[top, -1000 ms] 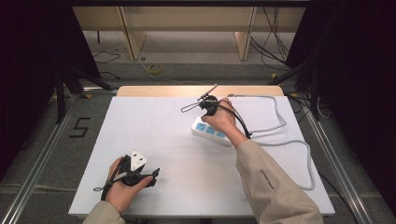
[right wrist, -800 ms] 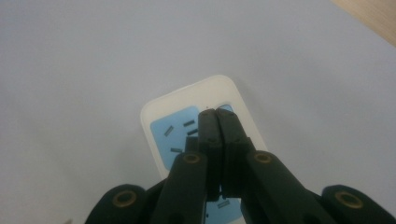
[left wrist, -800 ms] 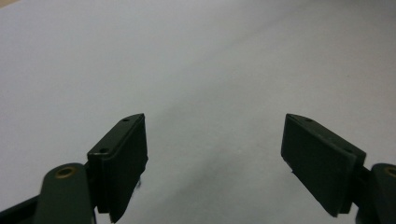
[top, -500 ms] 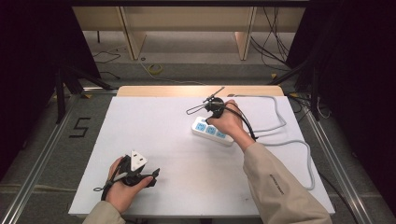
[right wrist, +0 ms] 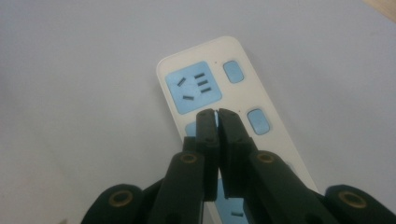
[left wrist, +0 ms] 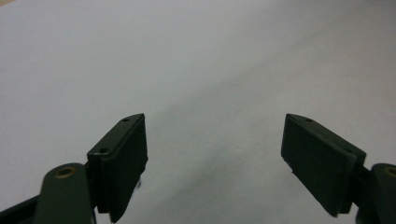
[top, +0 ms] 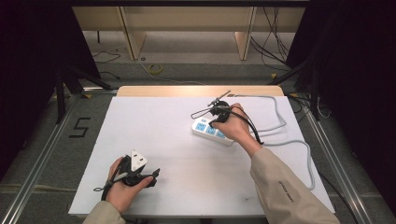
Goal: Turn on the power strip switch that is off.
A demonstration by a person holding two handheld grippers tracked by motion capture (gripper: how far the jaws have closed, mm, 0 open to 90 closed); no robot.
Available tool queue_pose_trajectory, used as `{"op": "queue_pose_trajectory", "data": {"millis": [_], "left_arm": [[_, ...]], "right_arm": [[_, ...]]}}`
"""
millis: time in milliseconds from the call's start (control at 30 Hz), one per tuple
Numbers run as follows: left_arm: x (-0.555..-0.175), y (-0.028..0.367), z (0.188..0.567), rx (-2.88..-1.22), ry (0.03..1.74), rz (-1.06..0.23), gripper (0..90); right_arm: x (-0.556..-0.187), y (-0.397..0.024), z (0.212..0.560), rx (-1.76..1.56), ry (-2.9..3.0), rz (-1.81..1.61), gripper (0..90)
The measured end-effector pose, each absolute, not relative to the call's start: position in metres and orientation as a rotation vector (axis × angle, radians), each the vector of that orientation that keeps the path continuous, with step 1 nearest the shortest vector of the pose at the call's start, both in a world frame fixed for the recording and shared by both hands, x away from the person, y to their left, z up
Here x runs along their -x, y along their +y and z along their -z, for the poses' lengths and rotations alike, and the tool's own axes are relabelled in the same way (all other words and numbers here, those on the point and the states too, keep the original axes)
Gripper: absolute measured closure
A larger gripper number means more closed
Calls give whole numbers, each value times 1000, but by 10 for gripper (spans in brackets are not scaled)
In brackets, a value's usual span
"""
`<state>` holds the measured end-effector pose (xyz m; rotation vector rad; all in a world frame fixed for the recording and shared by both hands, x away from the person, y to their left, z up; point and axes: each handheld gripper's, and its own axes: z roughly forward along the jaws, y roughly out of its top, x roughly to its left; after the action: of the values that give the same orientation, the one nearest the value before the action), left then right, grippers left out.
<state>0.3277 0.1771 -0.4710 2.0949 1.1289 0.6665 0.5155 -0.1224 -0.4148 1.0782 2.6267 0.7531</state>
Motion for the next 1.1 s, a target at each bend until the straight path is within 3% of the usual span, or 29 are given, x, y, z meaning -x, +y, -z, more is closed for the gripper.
{"op": "queue_pose_trajectory", "data": {"millis": [1100], "left_arm": [[-327, 177, 472, -2092, 1135, -664, 227]], "right_arm": [[-474, -143, 410, -1018, 2629, -840, 881]]}}
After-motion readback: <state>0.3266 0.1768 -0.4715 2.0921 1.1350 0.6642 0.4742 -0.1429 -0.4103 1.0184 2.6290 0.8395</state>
